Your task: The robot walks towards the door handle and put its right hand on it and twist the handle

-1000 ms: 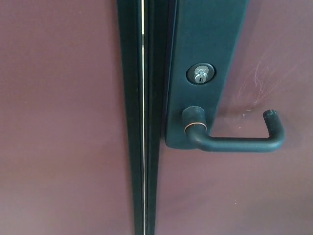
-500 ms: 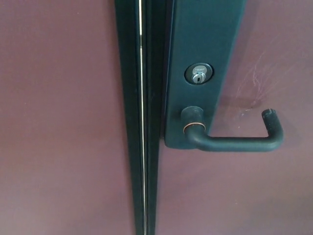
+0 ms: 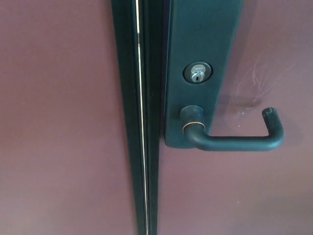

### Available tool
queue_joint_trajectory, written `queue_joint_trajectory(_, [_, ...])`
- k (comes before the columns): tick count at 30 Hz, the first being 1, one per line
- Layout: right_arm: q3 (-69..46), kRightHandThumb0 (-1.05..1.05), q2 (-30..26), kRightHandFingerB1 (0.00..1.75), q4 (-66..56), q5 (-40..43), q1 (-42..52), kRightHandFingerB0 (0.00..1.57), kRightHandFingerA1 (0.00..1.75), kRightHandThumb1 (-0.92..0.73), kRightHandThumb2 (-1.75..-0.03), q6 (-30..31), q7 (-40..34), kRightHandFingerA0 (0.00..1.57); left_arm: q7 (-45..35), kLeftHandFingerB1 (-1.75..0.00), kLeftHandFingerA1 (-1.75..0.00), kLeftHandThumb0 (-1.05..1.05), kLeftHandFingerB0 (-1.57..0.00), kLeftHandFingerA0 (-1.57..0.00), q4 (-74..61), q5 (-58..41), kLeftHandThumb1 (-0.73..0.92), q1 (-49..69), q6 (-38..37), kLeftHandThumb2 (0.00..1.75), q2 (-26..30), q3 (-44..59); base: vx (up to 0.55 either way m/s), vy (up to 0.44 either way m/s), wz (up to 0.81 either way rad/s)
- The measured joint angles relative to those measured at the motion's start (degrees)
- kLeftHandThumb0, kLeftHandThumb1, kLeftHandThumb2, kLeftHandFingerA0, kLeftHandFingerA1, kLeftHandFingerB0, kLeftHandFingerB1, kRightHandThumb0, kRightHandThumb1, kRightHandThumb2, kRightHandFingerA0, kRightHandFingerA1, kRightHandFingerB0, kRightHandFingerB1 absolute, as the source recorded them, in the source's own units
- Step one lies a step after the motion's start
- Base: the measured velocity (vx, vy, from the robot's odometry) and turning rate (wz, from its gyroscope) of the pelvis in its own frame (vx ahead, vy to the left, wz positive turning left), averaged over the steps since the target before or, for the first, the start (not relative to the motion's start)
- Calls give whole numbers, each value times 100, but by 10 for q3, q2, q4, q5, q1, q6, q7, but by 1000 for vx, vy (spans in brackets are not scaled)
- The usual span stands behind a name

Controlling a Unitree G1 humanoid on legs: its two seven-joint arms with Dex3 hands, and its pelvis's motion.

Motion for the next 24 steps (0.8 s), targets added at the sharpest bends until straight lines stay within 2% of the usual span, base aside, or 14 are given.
queue_joint_trajectory(3, [22,-43,-49,54,-1,27,-40,50,65,-32,-75,23,17,67,-2,-36,-43,-14,-34,-46,0,0,73,-4,0,61,0,0,0,0,0])
queue_joint_trajectory(4, [28,-39,-61,41,-1,35,-51,54,49,-47,-53,30,22,59,-2,-36,-43,-15,-34,-46,0,0,73,-4,0,61,0,0,0,0,0])
queue_joint_trajectory(12, [121,-36,-162,39,-6,98,-140,43,47,-52,-56,105,84,50,-4,-36,-43,-15,-34,-46,2,1,73,-10,0,61,5,0,0,0,0])
queue_joint_trajectory(17, [195,-35,-189,39,-20,121,-196,43,47,-52,-55,152,119,49,-11,-36,-43,-14,-34,-46,3,1,73,-11,0,61,12,0,0,0,0])
queue_joint_trajectory(24, [292,-35,-193,39,-27,125,-300,42,48,-51,-55,219,156,49,-17,-36,-43,-14,-33,-46,3,1,73,-15,0,61,16,-1,0,0,0])
